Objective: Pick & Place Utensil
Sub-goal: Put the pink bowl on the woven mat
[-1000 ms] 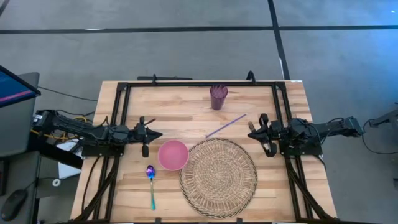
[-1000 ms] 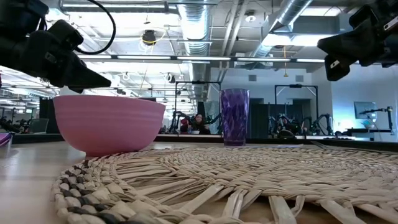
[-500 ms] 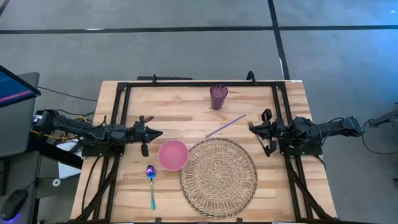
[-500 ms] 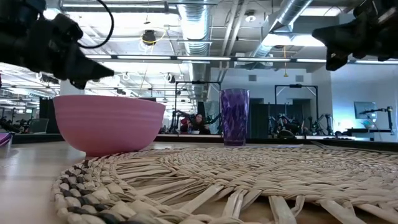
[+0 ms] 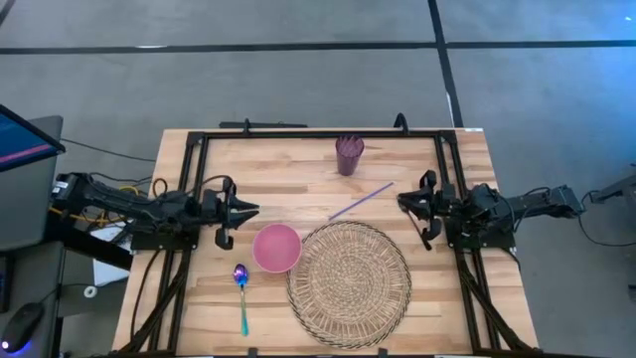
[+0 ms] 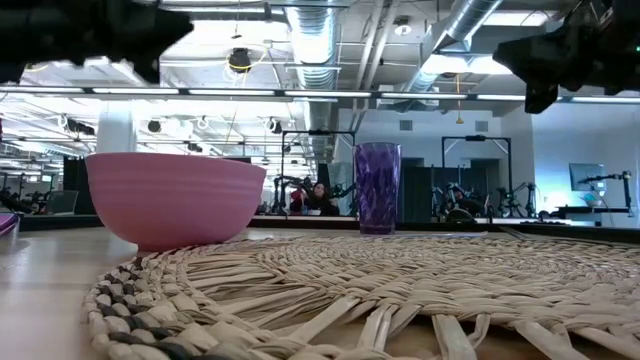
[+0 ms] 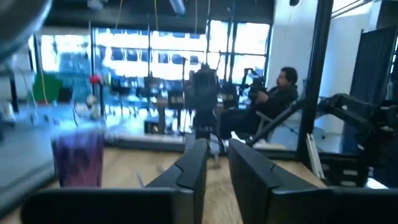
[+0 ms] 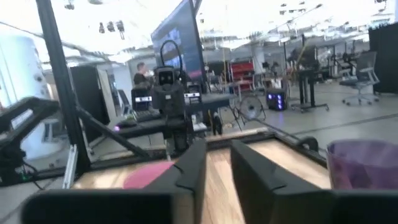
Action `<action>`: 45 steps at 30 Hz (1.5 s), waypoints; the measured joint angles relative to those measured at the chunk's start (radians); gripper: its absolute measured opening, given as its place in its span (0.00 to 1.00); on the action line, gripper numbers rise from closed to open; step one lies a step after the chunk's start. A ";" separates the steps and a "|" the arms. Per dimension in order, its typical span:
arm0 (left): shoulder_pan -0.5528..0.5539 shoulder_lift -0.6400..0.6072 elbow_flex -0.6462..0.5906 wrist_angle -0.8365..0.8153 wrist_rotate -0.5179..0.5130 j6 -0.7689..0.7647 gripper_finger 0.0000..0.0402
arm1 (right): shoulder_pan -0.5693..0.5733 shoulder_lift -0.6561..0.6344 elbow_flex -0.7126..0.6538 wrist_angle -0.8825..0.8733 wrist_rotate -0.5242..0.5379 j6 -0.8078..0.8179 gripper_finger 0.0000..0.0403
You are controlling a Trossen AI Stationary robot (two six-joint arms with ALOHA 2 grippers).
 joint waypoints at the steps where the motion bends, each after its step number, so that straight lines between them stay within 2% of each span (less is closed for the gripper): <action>1: 0.000 0.020 0.030 0.000 0.000 0.035 0.20 | 0.000 0.012 0.000 0.024 0.000 0.000 0.23; 6: 0.000 0.130 0.208 -0.014 0.001 0.179 0.24 | 0.008 0.088 0.001 0.112 -0.052 0.066 0.38; 9: -0.010 0.182 0.319 -0.153 0.000 0.188 0.25 | 0.029 0.121 0.002 0.123 -0.102 0.094 0.45; 14: -0.083 0.282 0.458 -0.482 0.000 0.025 0.24 | 0.065 0.152 0.002 0.128 -0.100 0.098 0.50; 17: -0.166 0.359 0.505 -0.547 -0.021 -0.008 0.24 | 0.085 0.162 0.002 0.128 -0.096 0.102 0.50; 21: -0.272 0.464 0.548 -0.558 -0.087 -0.055 0.24 | 0.108 0.168 0.002 0.125 -0.080 0.129 0.49; 29: -0.397 0.625 0.557 -0.581 -0.116 -0.253 0.24 | 0.133 0.168 0.002 0.117 -0.079 0.131 0.44; 37: -0.391 0.734 0.556 -0.584 -0.121 -0.292 0.25 | 0.138 0.168 0.003 0.115 -0.079 0.131 0.44; 45: -0.353 0.786 0.556 -0.633 -0.124 -0.317 0.39 | 0.137 0.166 0.004 0.118 -0.079 0.123 0.45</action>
